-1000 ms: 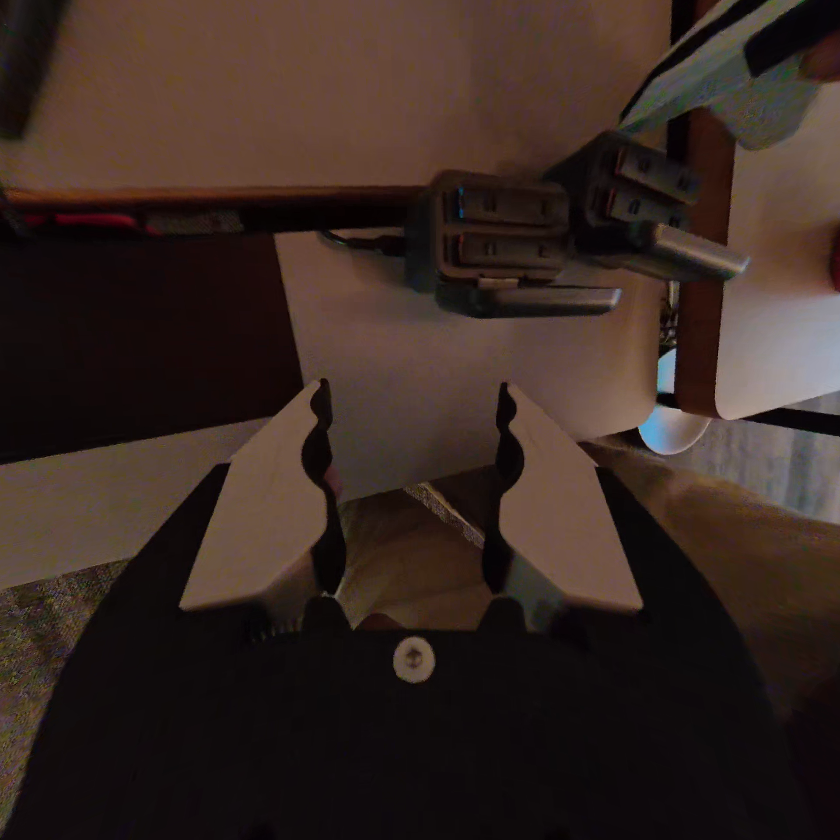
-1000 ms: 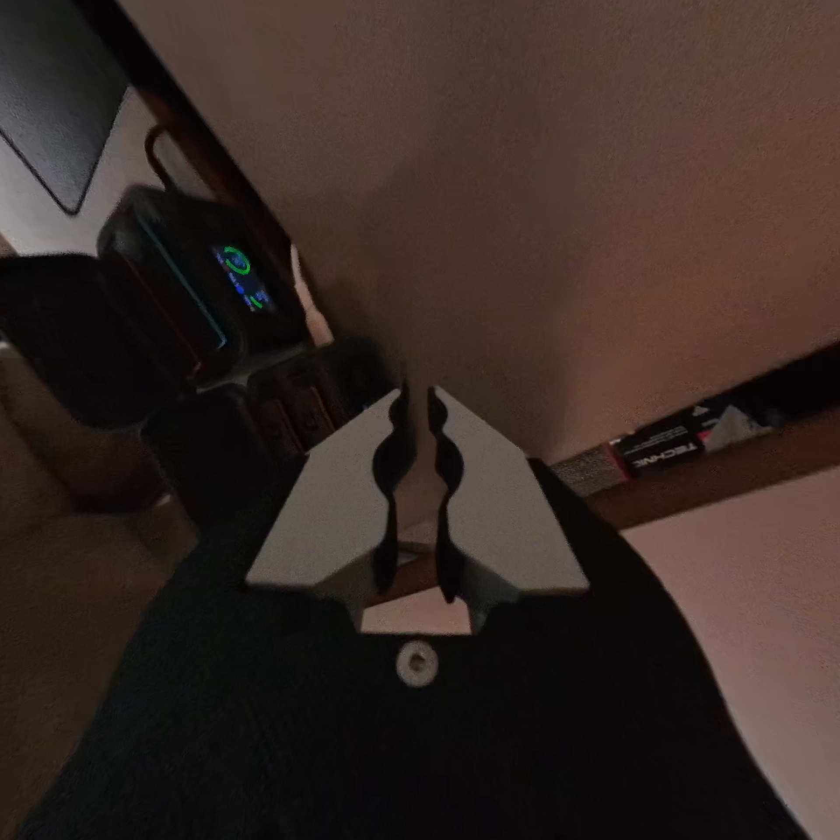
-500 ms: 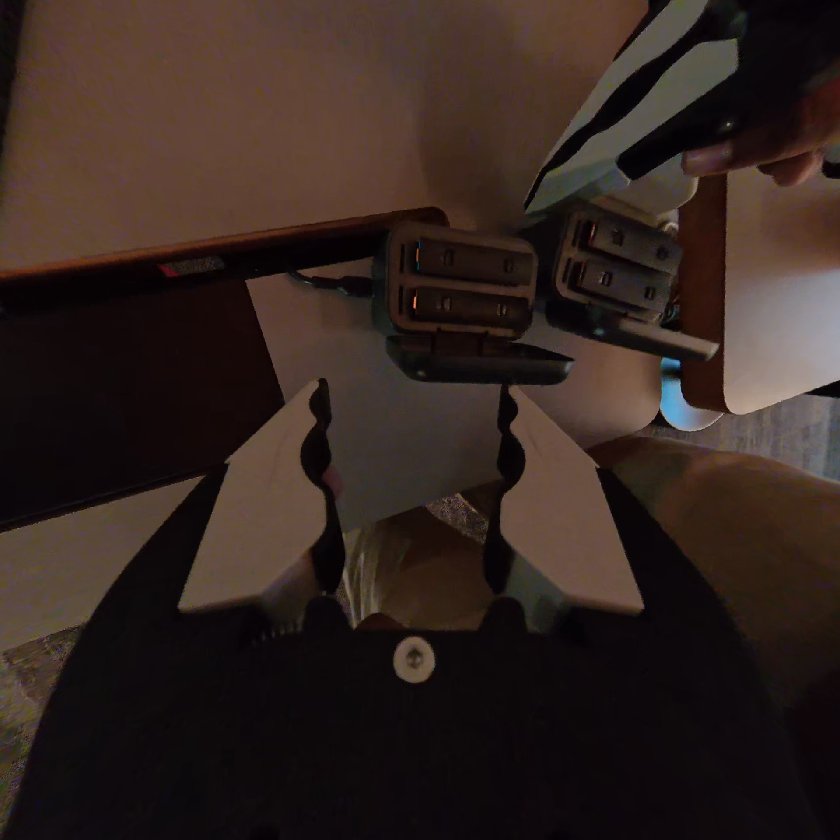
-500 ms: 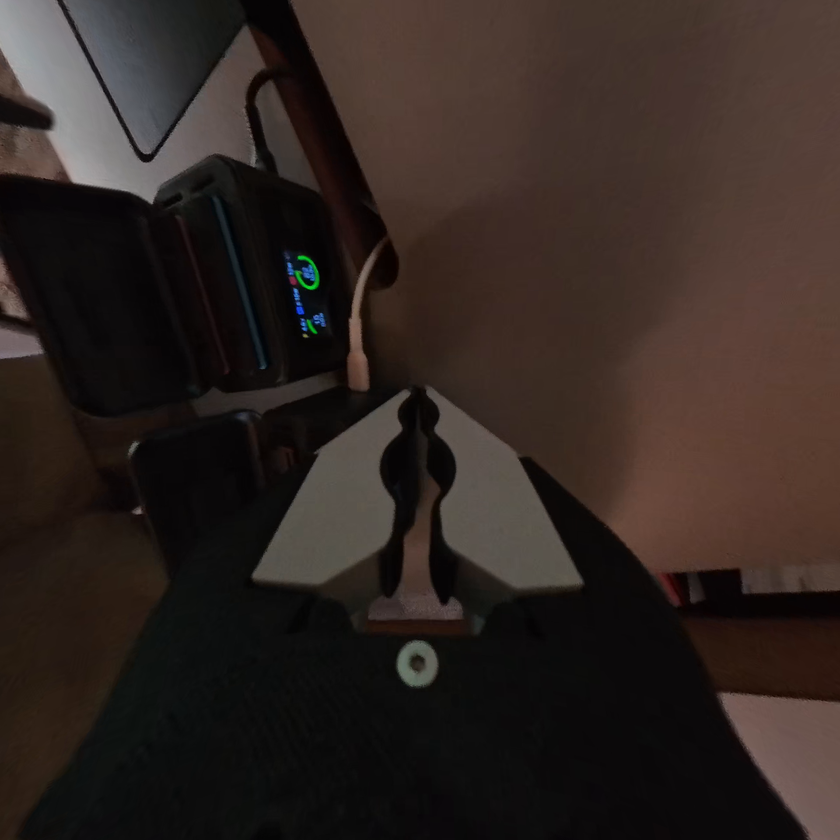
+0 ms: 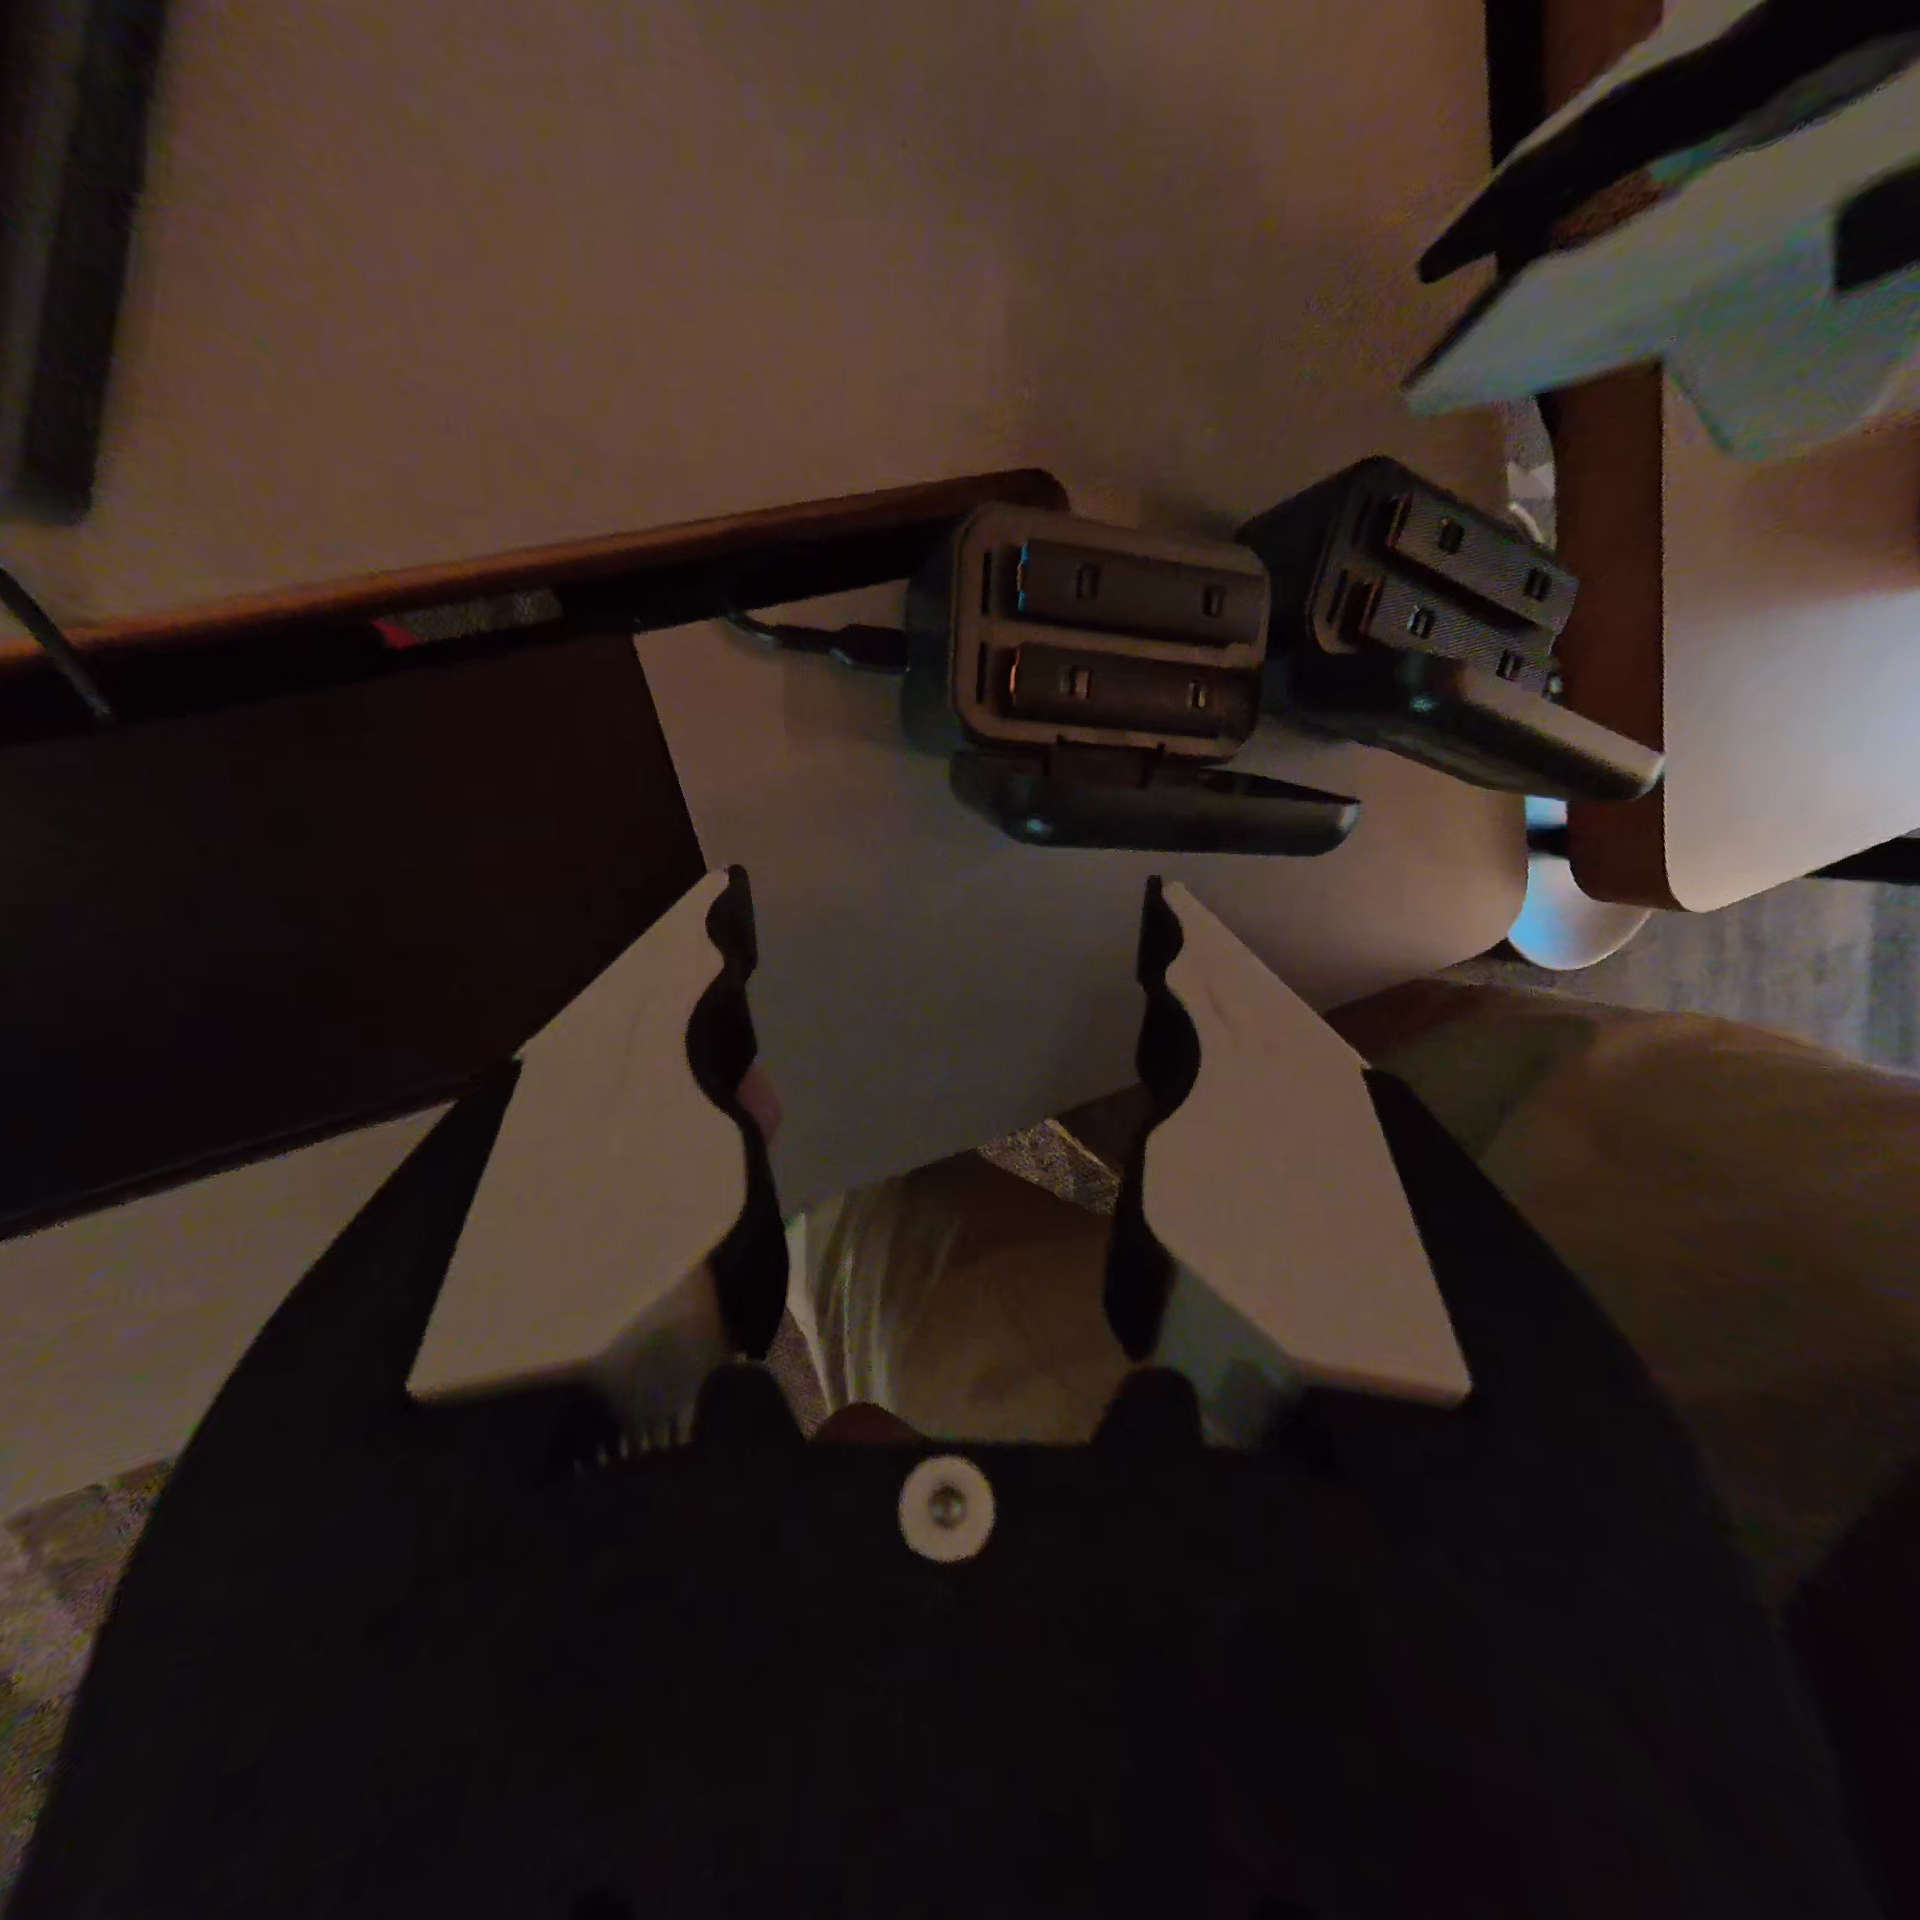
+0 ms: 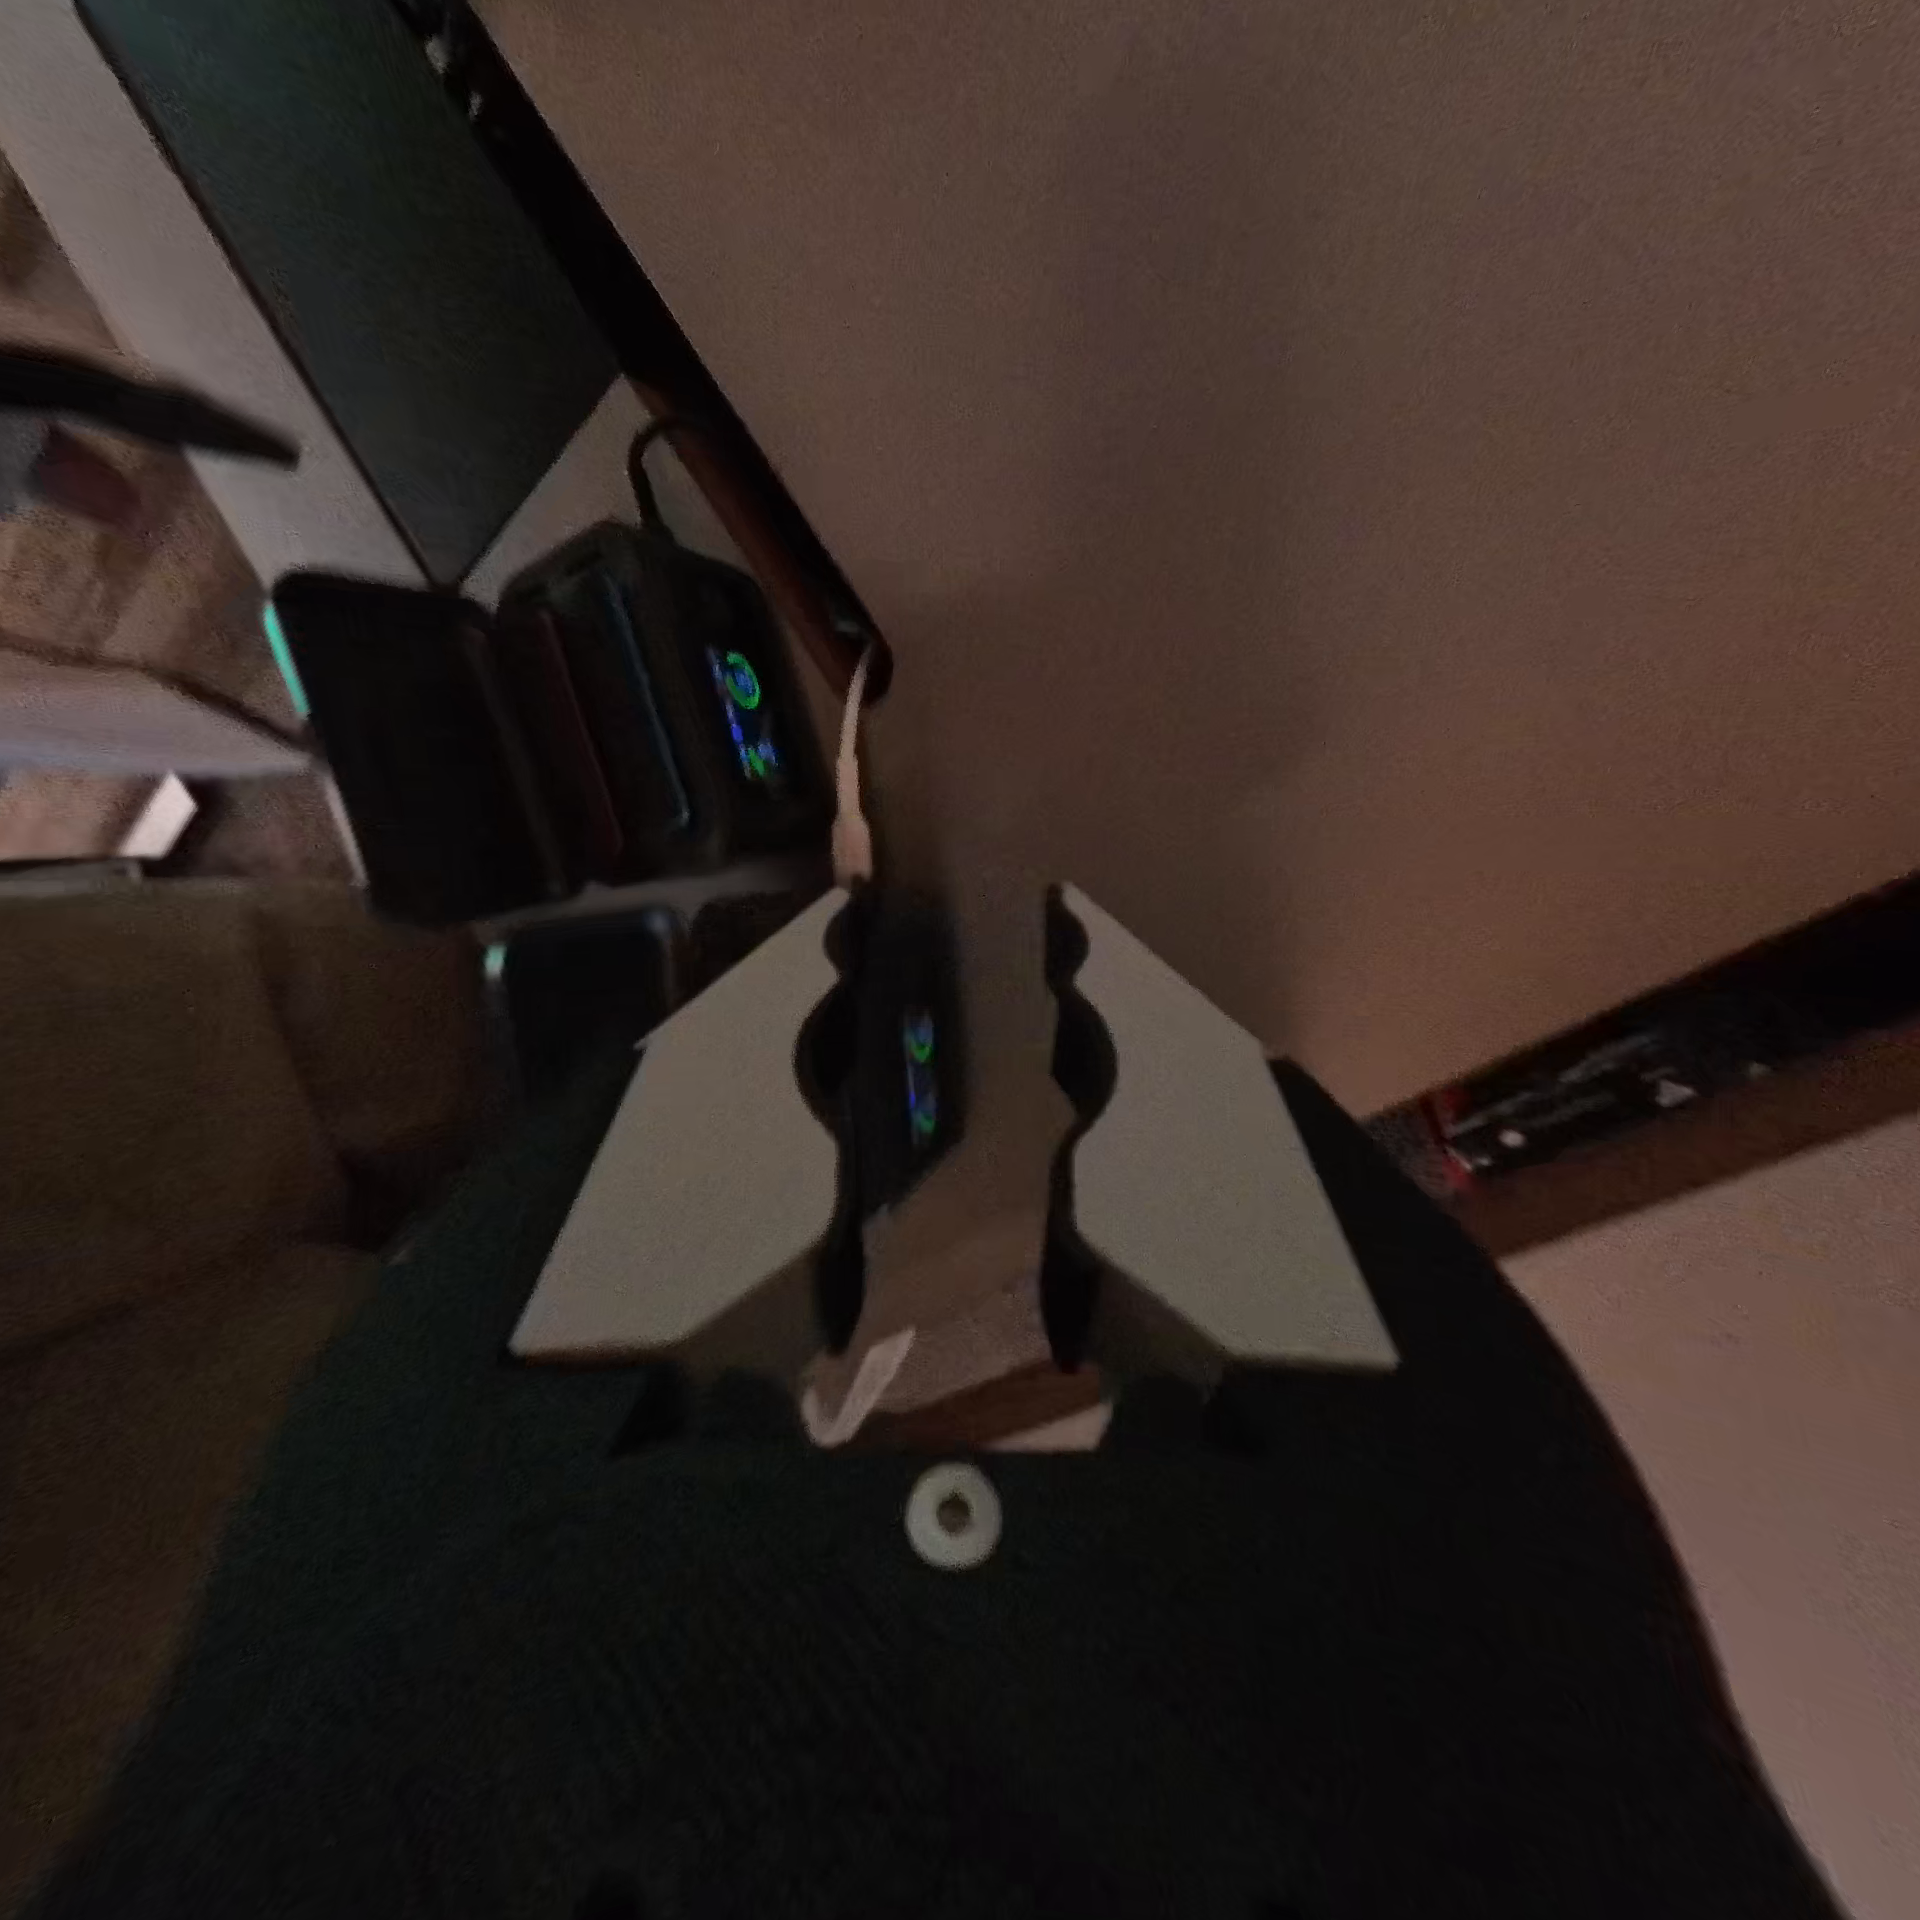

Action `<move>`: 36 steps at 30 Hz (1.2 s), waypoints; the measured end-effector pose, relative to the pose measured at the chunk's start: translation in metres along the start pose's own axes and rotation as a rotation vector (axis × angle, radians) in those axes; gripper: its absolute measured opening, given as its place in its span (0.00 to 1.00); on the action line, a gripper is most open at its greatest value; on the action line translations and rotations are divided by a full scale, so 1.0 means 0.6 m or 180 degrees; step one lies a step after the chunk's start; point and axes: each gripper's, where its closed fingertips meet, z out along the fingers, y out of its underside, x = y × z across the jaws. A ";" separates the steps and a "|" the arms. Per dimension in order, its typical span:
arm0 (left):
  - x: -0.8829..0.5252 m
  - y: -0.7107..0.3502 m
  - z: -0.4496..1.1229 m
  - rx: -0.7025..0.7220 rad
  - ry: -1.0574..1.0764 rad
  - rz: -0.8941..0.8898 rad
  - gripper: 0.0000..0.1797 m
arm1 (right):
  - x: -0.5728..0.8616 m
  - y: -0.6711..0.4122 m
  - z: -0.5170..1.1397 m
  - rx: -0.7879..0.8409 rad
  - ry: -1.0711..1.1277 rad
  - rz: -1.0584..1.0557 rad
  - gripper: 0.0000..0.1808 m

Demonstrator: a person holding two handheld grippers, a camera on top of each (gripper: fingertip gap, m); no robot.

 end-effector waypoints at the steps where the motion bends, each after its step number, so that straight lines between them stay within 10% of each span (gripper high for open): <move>1: 0.001 -0.003 0.001 0.0000 0.0007 0.0062 0.39 | -0.007 0.011 -0.008 -0.0007 0.0029 -0.0089 0.21; 10: 0.000 -0.053 -0.010 0.0272 0.0304 0.0343 0.40 | -0.077 0.044 -0.068 0.0551 0.0017 0.0380 0.28; 21: 0.042 -0.044 -0.003 0.0345 0.0261 0.2391 0.36 | -0.143 0.046 -0.009 0.0195 0.0628 -0.0417 0.19; 25: 0.037 -0.037 0.024 0.0202 0.0286 0.2752 0.29 | -0.142 0.045 0.016 0.0035 0.0581 -0.0260 0.04; 36: 0.049 0.024 0.014 -0.0348 0.0787 0.2969 0.08 | -0.143 0.050 -0.009 0.0076 -0.0238 -0.0510 0.04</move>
